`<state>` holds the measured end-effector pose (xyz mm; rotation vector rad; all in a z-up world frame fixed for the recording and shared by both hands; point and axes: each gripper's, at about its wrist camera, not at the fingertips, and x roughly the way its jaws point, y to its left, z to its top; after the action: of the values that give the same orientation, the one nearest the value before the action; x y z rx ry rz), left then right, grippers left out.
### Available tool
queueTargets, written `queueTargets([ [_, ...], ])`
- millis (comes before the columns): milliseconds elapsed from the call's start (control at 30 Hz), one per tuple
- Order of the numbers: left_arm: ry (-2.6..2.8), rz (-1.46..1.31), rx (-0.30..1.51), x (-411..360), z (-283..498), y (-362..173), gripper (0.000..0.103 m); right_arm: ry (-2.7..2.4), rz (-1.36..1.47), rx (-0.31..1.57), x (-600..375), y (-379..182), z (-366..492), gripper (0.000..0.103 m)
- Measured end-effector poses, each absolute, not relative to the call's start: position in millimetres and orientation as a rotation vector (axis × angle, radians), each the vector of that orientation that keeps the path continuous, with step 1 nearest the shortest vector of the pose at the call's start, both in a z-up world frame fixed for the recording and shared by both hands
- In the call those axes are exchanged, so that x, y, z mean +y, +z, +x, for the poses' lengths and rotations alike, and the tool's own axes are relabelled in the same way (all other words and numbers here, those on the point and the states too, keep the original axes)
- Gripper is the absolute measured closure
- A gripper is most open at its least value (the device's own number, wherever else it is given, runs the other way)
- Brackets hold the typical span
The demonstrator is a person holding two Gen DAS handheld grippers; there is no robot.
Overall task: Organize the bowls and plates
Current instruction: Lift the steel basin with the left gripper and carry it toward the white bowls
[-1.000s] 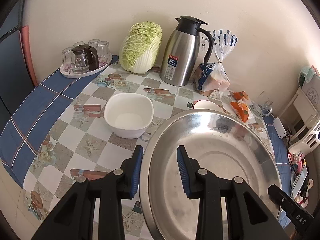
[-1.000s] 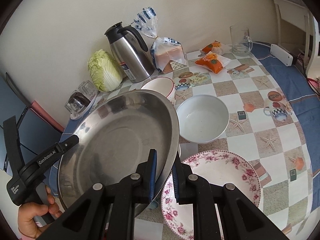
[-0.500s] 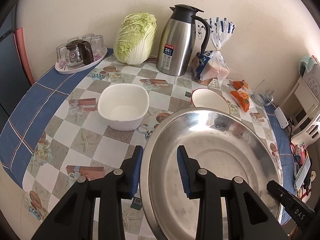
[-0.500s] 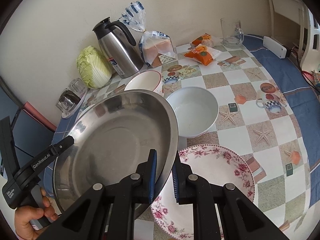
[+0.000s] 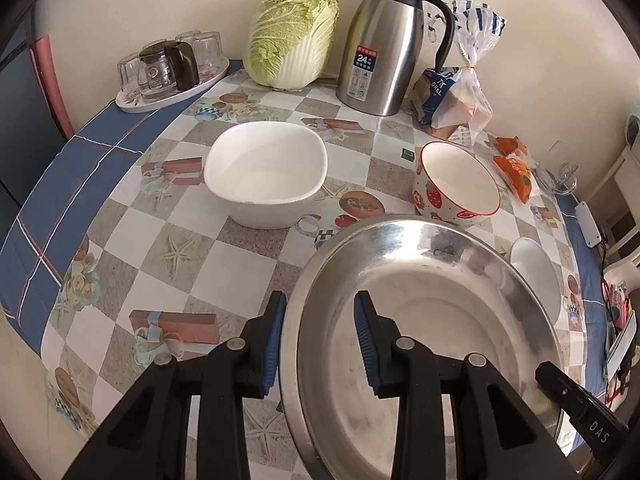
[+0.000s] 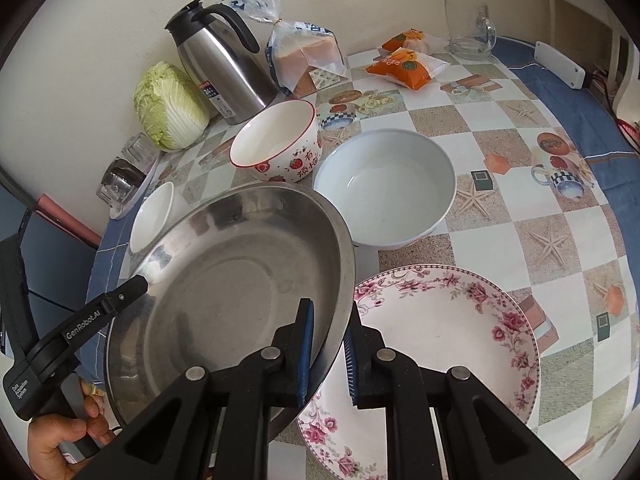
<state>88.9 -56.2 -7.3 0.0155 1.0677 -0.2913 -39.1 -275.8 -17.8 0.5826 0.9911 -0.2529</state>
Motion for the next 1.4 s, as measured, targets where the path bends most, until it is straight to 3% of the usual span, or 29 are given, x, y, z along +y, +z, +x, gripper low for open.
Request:
queueTargets([
  [1400,-0.207,0.023,1.144,-53.1,108.6,-43.4,0.067,-0.244,0.531,1.071,-266.8,-48.1,-11.3,0.086],
])
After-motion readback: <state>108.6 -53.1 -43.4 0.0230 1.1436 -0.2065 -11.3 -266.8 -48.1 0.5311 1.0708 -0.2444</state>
